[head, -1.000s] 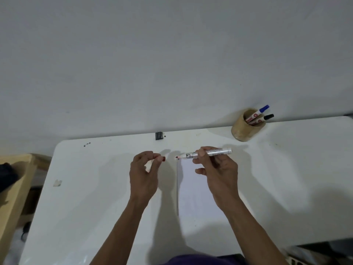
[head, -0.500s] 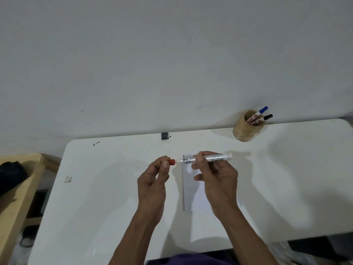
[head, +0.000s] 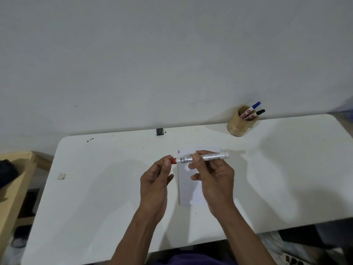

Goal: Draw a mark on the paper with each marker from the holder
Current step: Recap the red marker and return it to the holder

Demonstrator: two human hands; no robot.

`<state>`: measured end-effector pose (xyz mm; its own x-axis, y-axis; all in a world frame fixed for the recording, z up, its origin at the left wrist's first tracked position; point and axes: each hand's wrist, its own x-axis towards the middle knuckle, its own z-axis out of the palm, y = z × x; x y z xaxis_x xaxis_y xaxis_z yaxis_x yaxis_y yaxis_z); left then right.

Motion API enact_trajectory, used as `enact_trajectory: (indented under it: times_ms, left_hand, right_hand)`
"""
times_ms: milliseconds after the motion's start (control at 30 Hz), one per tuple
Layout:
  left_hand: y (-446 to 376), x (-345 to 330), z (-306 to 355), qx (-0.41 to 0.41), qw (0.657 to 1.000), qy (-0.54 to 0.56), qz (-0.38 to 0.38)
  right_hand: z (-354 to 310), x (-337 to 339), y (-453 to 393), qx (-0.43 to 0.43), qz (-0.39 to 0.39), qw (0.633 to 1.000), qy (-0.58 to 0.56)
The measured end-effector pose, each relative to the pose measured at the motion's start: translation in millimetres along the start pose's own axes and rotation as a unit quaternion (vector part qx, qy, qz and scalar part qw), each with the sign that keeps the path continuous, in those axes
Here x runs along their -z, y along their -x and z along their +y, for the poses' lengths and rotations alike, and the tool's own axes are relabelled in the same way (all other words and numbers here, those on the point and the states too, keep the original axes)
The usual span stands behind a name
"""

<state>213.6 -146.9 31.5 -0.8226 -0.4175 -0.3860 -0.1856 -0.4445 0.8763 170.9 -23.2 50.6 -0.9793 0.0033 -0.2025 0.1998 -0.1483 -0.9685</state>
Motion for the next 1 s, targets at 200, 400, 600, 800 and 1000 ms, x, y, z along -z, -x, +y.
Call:
enact_trajectory:
  times_ms: [200, 400, 600, 800, 1000]
  left_hand:
    - [-5.4, -15.8, -2.6, -0.004, 1.0, -0.024, -0.002]
    - [-18.6, -43.0, 1.8, -0.026, 0.997, -0.071, -0.013]
    - [-42.0, -98.4, 18.8, -0.113, 0.981, -0.159, -0.021]
    - [-58.2, -170.1, 20.9, -0.183, 0.945, -0.266, -0.051]
    - [-85.7, -219.5, -6.3, -0.152, 0.941, -0.3, -0.023]
  right_hand:
    - [-1.4, 9.8, -6.8, -0.02, 0.01, 1.0, -0.014]
    - [-15.1, 49.2, -36.9, -0.048, -0.002, 0.997, -0.054]
    - [-31.4, 103.5, -88.3, 0.204, -0.032, 0.935, 0.288]
    - [-30.0, 137.7, -134.7, 0.318, -0.077, 0.856, 0.399]
    - [-63.8, 165.9, -176.1, 0.25, -0.027, 0.922, 0.295]
